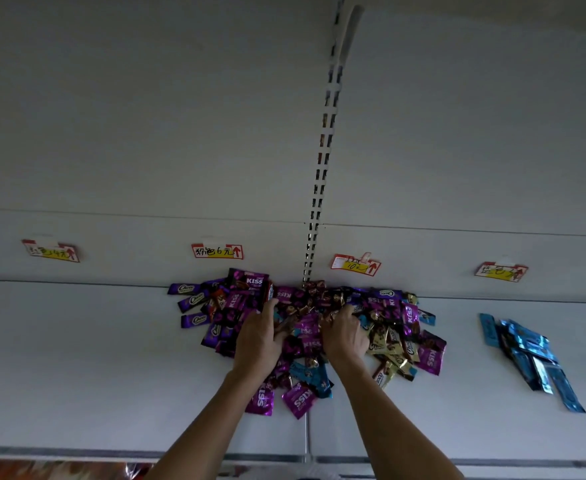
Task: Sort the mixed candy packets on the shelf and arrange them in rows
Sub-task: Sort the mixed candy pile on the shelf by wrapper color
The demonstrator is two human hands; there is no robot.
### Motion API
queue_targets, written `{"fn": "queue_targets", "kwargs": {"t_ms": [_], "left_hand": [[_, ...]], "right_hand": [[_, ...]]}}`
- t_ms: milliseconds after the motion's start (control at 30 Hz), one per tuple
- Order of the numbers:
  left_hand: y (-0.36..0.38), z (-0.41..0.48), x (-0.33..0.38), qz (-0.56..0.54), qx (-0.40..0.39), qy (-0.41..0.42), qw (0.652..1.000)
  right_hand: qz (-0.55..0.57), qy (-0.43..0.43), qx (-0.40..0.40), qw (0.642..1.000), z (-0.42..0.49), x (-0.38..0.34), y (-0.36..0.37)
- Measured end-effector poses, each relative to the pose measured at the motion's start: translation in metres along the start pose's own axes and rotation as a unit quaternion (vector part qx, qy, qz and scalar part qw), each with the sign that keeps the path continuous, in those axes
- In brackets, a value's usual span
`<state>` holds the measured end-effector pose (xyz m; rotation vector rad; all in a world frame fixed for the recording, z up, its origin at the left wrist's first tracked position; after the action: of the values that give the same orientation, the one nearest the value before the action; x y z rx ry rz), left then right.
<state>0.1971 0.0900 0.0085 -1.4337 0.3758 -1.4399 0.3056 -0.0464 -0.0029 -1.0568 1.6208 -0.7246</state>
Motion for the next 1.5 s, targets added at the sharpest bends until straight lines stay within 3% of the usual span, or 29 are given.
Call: {"fn": "queue_targets", "kwargs": {"t_ms": [133,333,500,767,1000,1067,1200,1367,1500], "left_hand": [[-0.01,-0.005,-0.007,-0.05,0.01,-0.037,0.998],[-0.019,-0.005,0.001,-0.119,0.025,-0.049,0.991],[-0.012,-0.003,0.02,-0.2,-0.001,-0.055,0.978],[0.031,-0.004,0.066,-0.239,-0.112,-0.052,0.963],[0.057,-0.017,0.091,-0.255,-0.12,-0.051,0.958],[0.065,-0.02,0.1,-0.241,-0.144,-0.042,0.959],[0.089,-0.025,0.116,-0.2,-0.186,-0.026,0.962],[0.118,-0.029,0.122,-0.019,-0.223,0.018,0.975],[0.123,-0.028,0.124,0.048,-0.226,0.031,0.972]], "right_hand": [[0.005,0.019,-0.027,0.999,-0.001,0.003,0.004],[0.159,0.026,-0.091,0.983,0.0,0.018,0.005],[0.297,0.001,-0.131,0.946,-0.01,0.03,-0.008],[0.487,0.081,-0.21,0.844,-0.01,0.078,-0.031],[0.498,0.107,-0.223,0.831,-0.005,0.111,-0.047],[0.489,0.12,-0.206,0.839,-0.002,0.119,-0.051],[0.413,0.114,-0.161,0.889,0.007,0.134,-0.055],[0.18,0.028,-0.044,0.982,0.021,0.138,-0.062],[0.095,-0.014,0.003,0.995,0.016,0.129,-0.058]]}}
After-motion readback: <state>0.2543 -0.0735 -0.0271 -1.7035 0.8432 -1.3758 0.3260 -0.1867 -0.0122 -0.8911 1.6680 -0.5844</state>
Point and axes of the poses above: each hand's wrist, its own z-axis towards the middle knuckle, its own y-axis out of the palm, x = y × z, the point moved 7 cm from there along z, towards the middle knuckle, and after that the axes turned 9 degrees about y, right-handed, at the moved point
